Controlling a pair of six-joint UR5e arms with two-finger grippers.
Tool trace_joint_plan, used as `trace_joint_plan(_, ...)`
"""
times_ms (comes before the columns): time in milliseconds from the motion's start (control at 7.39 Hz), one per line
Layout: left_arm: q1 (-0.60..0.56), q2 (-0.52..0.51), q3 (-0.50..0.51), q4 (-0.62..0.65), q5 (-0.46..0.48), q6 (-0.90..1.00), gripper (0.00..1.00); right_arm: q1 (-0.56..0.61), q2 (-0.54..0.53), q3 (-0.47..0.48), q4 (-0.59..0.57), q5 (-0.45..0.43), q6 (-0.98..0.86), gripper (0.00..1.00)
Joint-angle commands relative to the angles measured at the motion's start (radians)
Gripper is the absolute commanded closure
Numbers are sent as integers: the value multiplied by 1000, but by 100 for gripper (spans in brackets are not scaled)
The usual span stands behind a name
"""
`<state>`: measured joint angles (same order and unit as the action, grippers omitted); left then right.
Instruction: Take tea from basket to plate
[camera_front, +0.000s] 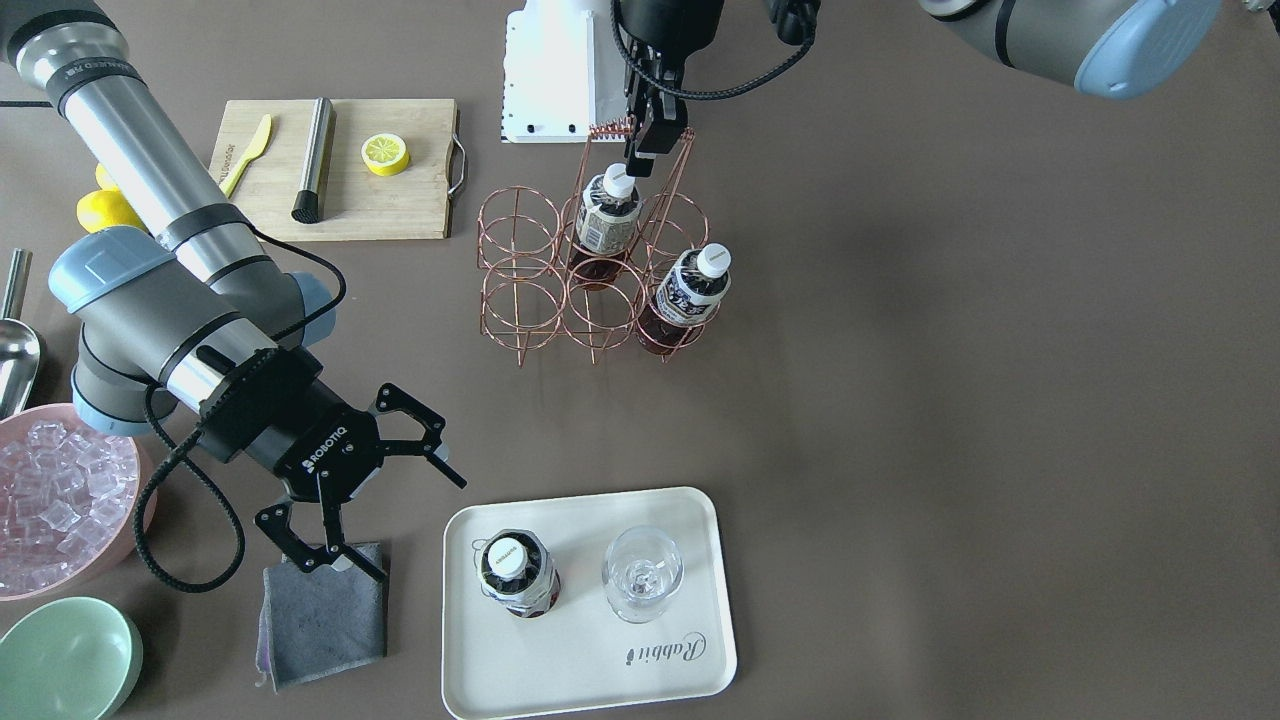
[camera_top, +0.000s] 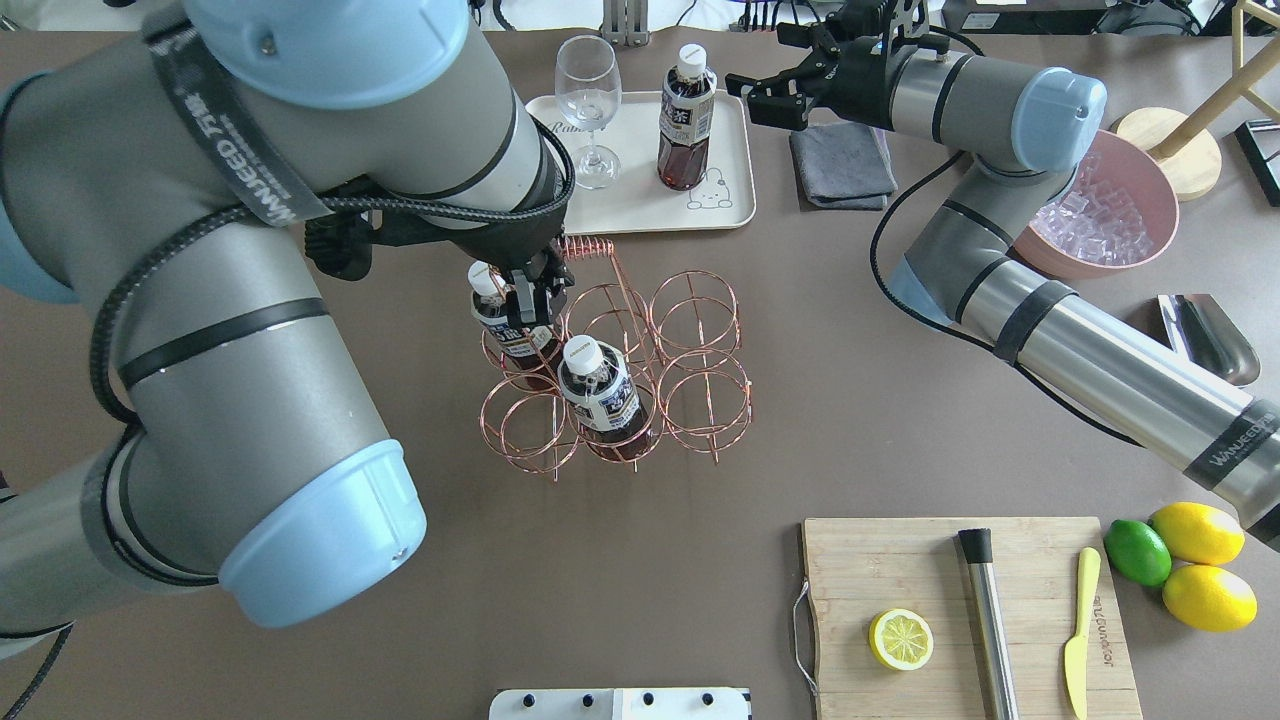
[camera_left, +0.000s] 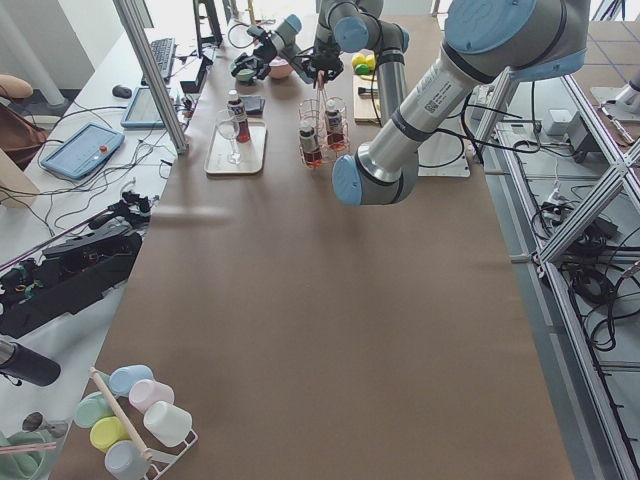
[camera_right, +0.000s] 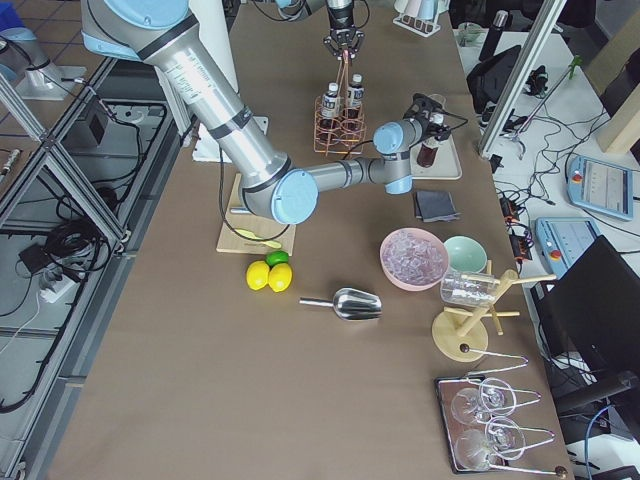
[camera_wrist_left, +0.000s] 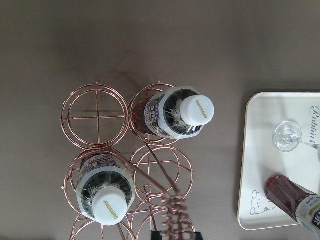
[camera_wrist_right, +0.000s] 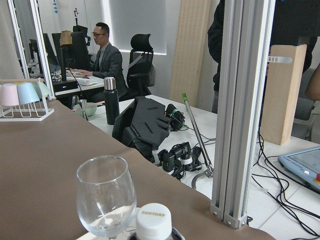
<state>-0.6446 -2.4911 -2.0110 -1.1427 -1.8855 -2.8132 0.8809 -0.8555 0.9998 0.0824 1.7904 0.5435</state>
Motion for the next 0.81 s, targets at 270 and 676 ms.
trace_joint_plan(270, -257, 81, -119, 138, -200, 222, 100, 64, -52, 187, -471, 202, -166, 1)
trace_joint_plan(676, -412, 248, -129, 155, -211, 484, 100, 107, -158, 432, -885, 416, -148, 1)
